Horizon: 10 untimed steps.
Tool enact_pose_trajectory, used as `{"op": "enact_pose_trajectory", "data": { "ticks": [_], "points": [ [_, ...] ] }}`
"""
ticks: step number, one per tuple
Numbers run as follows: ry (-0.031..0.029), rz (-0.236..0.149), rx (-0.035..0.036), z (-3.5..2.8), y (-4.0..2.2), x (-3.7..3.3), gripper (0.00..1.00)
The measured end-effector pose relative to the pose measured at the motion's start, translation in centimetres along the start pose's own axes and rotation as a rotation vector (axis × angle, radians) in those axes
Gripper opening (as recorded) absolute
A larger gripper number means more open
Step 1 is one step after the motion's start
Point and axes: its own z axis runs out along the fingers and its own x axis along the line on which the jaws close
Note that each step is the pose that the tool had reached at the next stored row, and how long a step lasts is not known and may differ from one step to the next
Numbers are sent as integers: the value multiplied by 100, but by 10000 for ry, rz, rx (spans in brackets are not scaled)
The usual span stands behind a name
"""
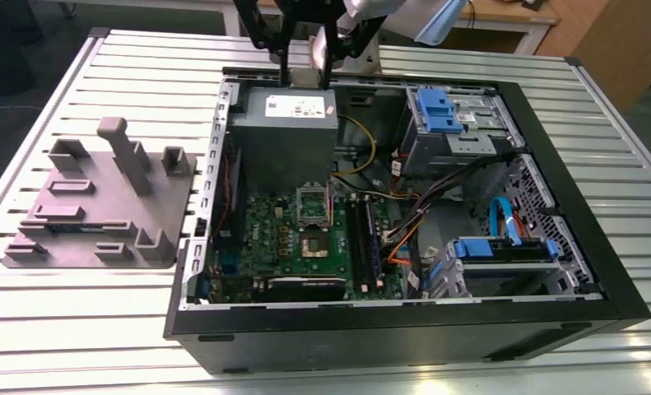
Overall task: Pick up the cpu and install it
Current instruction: 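Pick up the cpu and move it towards the insertion slot, then place the cpu into insertion slot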
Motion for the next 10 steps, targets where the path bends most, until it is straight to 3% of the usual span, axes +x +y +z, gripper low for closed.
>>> {"op": "enact_pose_trajectory", "data": {
  "ticks": [10],
  "points": [
    [0,0,-1,1,1,-30,47]
  ]
}}
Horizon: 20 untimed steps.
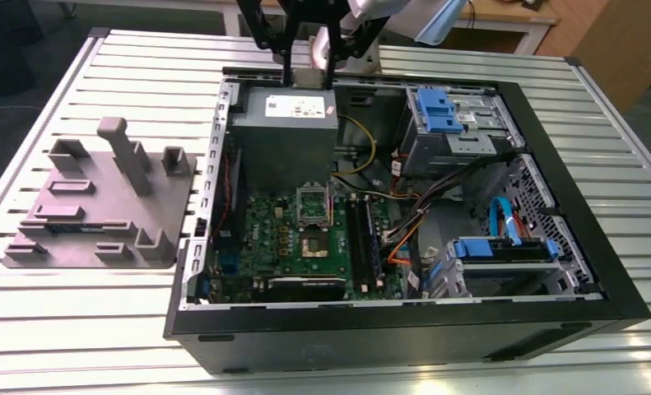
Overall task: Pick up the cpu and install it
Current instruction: 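Place the cpu into insertion slot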
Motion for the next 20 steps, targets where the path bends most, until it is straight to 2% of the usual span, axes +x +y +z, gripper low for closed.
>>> {"op": "enact_pose_trajectory", "data": {
  "ticks": [14,20],
  "points": [
    [0,1,0,0,-1,-35,47],
    [1,0,1,0,-34,-37,47]
  ]
}}
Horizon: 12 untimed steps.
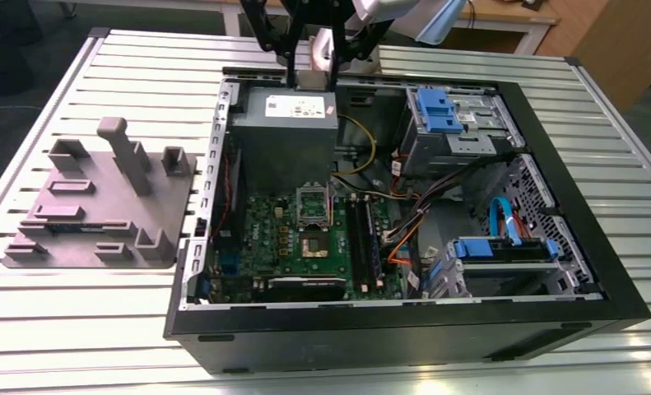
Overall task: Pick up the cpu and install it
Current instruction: 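Place the cpu into insertion slot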
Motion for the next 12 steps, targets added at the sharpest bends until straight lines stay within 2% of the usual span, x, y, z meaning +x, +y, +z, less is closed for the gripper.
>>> {"op": "enact_pose_trajectory", "data": {
  "ticks": [12],
  "points": [
    [0,0,-1,35,-134,-5,47]
  ]
}}
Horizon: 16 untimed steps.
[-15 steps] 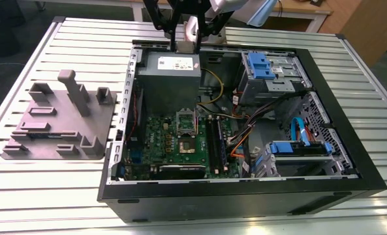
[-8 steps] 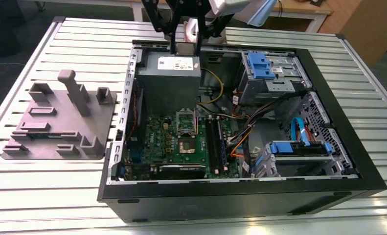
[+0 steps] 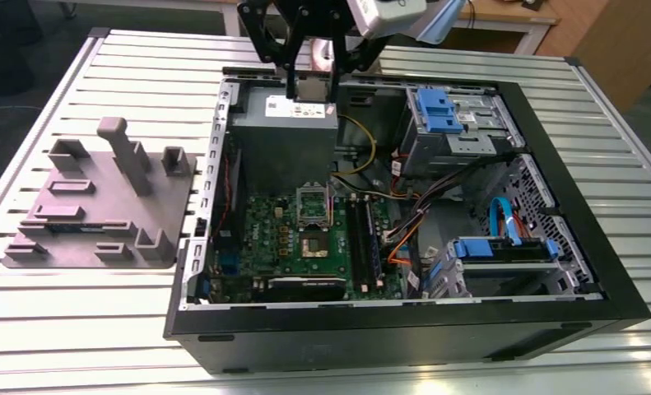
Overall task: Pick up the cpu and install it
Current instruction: 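Place the cpu into insertion slot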
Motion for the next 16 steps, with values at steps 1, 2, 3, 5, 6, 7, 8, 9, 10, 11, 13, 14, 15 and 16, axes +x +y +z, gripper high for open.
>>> {"op": "enact_pose_trajectory", "data": {
  "ticks": [1,2,3,5,6,7,8,9,10,11,13,14,15,16],
  "points": [
    [1,0,1,5,-16,-1,47],
    [0,0,0,11,-30,-1,47],
    [0,1,0,16,-41,-1,47],
    [0,0,-1,24,-59,-2,47],
    [-2,0,-3,25,-60,-2,47],
    [-1,1,-2,25,-60,-2,47],
    [-1,1,-1,25,-60,-2,47],
    [0,0,1,24,-61,-3,47],
    [0,1,1,24,-61,-3,47],
    [0,1,1,24,-61,-3,47],
    [0,1,0,25,-61,-2,47],
    [0,0,0,25,-61,-3,47],
    [0,1,0,25,-61,-3,47],
    [0,1,0,25,-61,-3,47]
  ]
}}
